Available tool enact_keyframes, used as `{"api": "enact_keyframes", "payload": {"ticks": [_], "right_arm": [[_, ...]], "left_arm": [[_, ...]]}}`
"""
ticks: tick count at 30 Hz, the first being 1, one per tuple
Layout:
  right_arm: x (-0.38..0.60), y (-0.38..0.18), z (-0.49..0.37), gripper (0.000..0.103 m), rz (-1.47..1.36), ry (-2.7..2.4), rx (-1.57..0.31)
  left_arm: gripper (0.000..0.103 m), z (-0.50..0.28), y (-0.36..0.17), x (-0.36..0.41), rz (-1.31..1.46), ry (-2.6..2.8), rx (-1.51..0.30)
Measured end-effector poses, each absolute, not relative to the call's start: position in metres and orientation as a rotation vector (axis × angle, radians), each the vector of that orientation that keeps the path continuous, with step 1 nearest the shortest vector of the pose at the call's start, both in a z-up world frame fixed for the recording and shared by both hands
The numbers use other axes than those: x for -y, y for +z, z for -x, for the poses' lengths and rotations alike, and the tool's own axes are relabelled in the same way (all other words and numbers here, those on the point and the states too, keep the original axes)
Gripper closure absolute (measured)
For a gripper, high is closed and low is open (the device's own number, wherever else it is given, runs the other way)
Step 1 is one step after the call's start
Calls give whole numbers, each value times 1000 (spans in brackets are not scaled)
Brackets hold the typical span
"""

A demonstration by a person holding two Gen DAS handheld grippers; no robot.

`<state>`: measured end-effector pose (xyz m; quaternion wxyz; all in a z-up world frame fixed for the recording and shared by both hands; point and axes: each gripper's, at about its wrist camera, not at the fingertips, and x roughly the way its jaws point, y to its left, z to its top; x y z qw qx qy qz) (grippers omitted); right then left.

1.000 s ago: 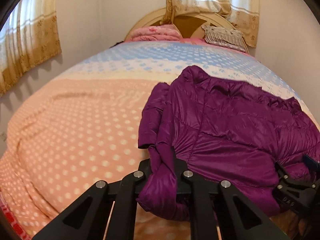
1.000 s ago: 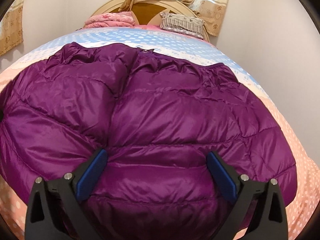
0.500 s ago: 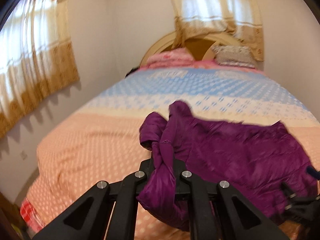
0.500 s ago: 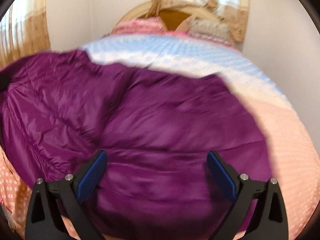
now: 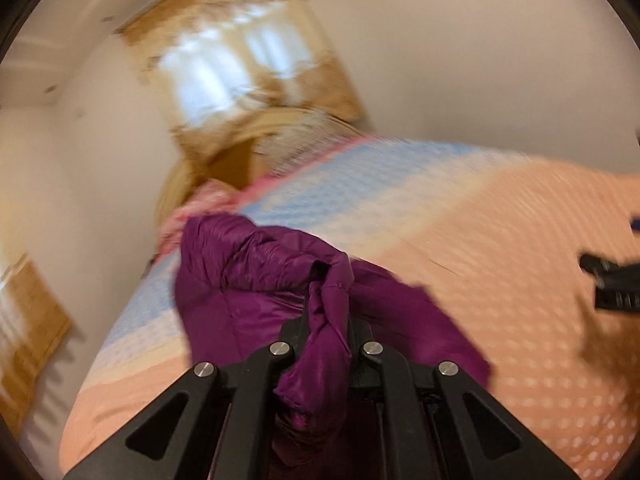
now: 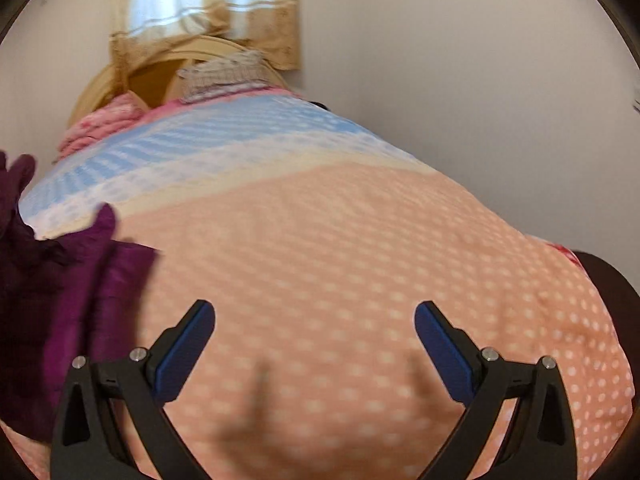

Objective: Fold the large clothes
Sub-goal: 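Lift the jacket by the sleeve with the left gripper and move it aside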

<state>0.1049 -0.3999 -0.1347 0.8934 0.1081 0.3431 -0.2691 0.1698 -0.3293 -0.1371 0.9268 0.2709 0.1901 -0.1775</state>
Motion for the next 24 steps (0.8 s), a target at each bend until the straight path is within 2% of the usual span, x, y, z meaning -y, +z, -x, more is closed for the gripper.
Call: {"api": "enact_keyframes", "payload": {"ticks": [5,11,13,14,15,17,22,23,24], "right_arm": [[410,-150,-97,1,-250,-578,-752],[411,-155,-92,1,-248,-562,-766],[409,-156,-95,1,-242,-560,-765],[408,-155,-95,1,-239,-560,-764],[407,-153,-95,1,-237,-558,-764],[408,-153,-101,1,-229,-560,-760],[401,-132,-108,2,-222,-553,-740],[398,-127,-113,5,-222,-538,-740],[393,-119,-120,12,-225,-515,-740]], "left_arm": [[97,-147,-199,366,-703,-443,-415],[89,-128,-188,359,-729,-470,-384],[78,-120,-173,357,-725,-484,-371],[59,-113,-166,354,-716,-498,-355],[30,-105,-160,353,-711,-506,-338],[5,-82,-146,342,-692,-526,-281],[5,-73,-117,306,-632,-523,-258],[5,-80,-114,296,-613,-494,-271],[5,-95,-110,284,-587,-450,-300]]}}
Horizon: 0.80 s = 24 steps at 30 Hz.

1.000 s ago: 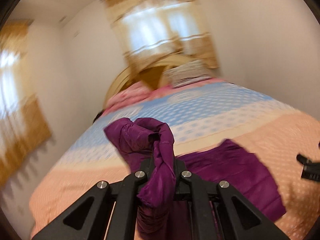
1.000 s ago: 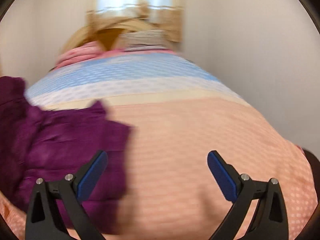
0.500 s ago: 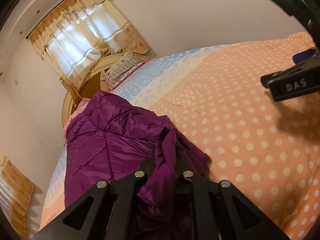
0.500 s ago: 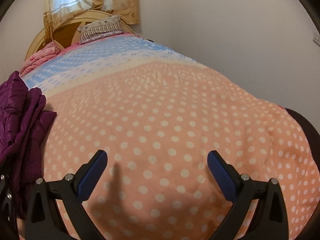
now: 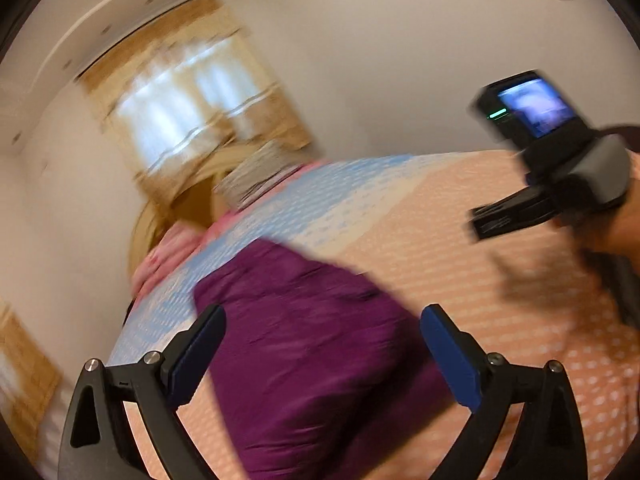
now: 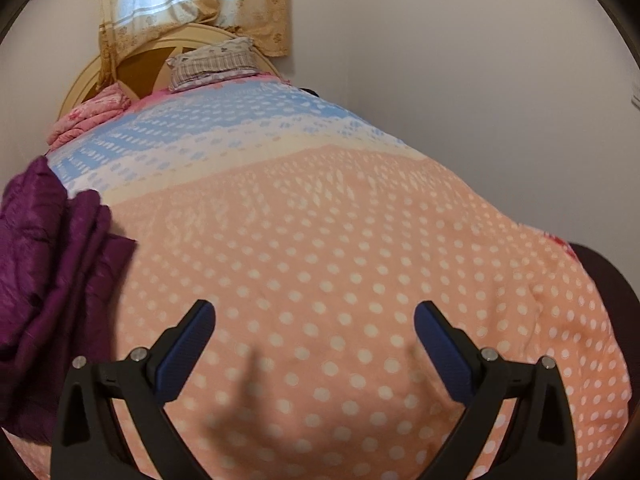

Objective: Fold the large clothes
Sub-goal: 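Lift the jacket by the sleeve with the left gripper and move it aside, then lower the jacket onto the cover and grasp its edge with the right gripper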

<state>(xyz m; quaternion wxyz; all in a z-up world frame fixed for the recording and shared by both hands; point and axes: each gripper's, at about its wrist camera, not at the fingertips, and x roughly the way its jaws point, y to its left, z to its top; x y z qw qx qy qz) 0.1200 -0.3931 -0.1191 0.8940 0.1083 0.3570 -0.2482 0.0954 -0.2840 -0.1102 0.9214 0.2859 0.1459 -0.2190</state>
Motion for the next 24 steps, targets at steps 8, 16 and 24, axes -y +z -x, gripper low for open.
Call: {"api": "enact_keyframes", "payload": {"ticks": [8,16,24], "right_arm": [[323,-55,-208,40,-188,-334,-697],[245,-43,-310,53,-165,-251,-670],[268,-122,-314,57,-264,-237,-710]], "left_arm": [[5,-251,-107,168,-305,99,-581],[5,-329,-112,137,-64,236,-711],[5,-354,-131,189,-23,98,-734]]}}
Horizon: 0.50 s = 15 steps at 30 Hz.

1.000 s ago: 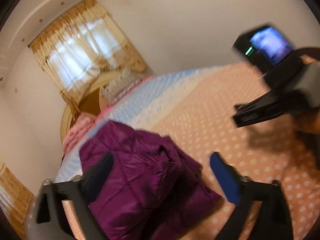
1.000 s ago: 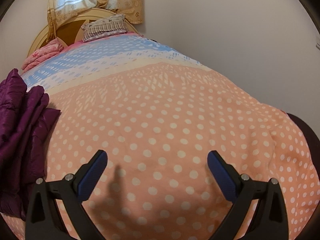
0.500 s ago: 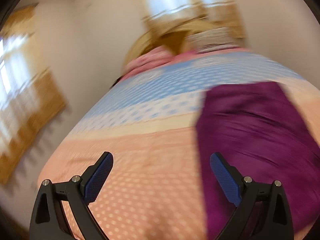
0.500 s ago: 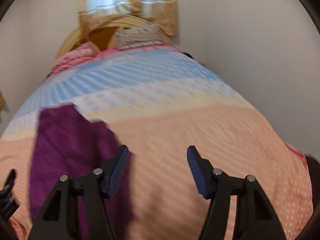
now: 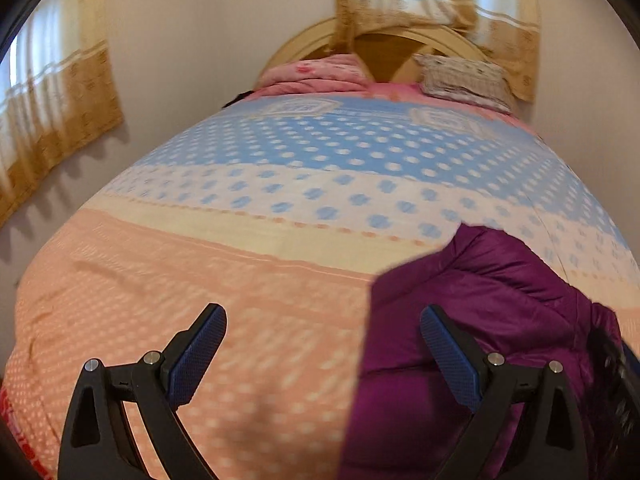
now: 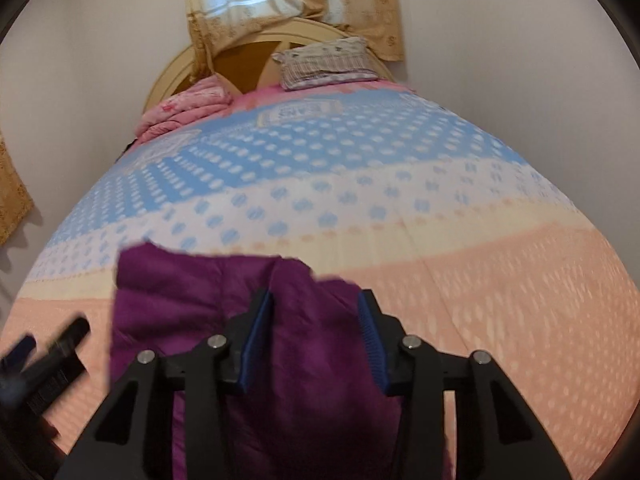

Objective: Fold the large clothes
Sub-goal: 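Lower the jacket onto the cover and grasp its edge with the right gripper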

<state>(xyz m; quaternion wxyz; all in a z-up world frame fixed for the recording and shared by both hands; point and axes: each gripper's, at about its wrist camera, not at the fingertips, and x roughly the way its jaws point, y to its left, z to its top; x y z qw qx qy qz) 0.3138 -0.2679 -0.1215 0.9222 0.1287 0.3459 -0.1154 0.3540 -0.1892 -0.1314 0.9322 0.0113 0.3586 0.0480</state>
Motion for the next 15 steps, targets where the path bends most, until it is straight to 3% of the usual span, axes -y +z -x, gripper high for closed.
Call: {"api": "enact_keyframes", "payload": {"ticks": [7,15], "right_arm": [[300,-150,-282,56,-335,-288,-706],[302,-157,-283,53,-344,-289,-697]], "left_arm": [[5,-342,-155,251,-184,93,-661],[3,-356,-173,250,-161,98,-691]]}}
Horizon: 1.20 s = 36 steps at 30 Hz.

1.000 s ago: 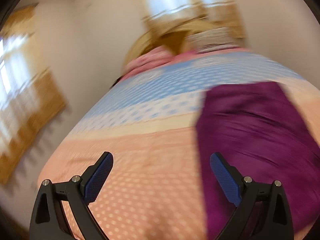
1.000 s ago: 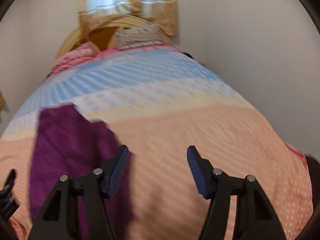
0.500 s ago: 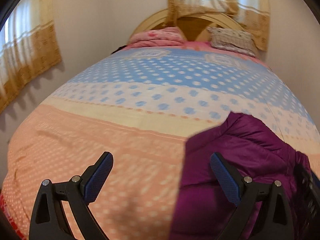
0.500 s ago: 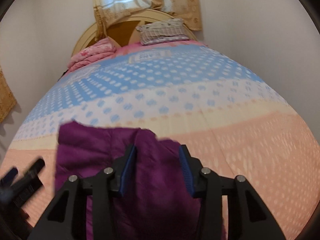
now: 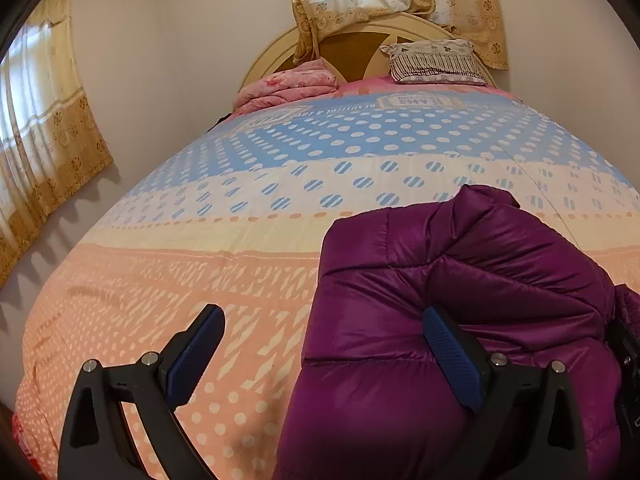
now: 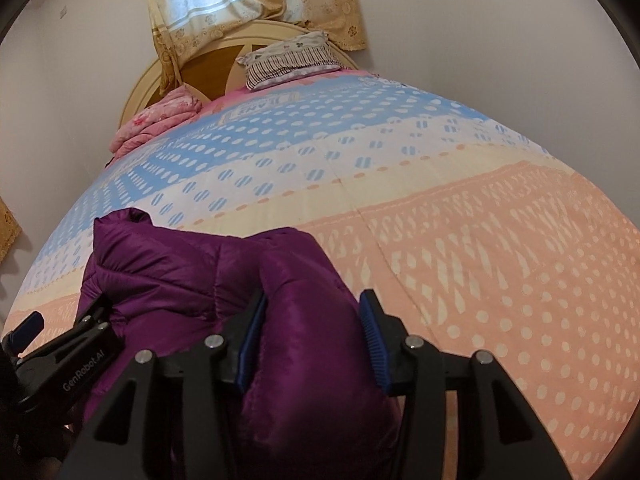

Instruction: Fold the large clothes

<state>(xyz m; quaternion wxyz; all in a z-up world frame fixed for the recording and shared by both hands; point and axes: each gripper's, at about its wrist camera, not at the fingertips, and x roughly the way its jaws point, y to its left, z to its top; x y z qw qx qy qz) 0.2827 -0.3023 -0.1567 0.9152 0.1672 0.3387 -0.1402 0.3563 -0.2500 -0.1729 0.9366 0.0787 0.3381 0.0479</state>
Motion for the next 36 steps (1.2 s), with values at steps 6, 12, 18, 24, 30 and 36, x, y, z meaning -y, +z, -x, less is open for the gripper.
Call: {"api": "enact_keyframes", "payload": {"ticks": [6,12,18,24,30,36], "right_arm": [[304,-166,-287,51,-353,-284,-719],[304,-172,-290,49,-354,-287,-738],[306,-177,-292,47,-365,-290,-764],[305,-180,-295,44,-354,-306,-796],[303,-183,-297,43,-333,-318,-821],[303,-185,-300,41,-327,-320,-840]], "left_arm": [[1,-361,-183,248,-133,87,-722],[1,-364,-187,248,-139,87,-738],[1,-366,-191,247,-144,83,-753],[1,-367,-193,251,-163,88,-754],[1,-369,-194,253,-179,93,-756],[1,-370,-195,253,-180,90,-760]]}}
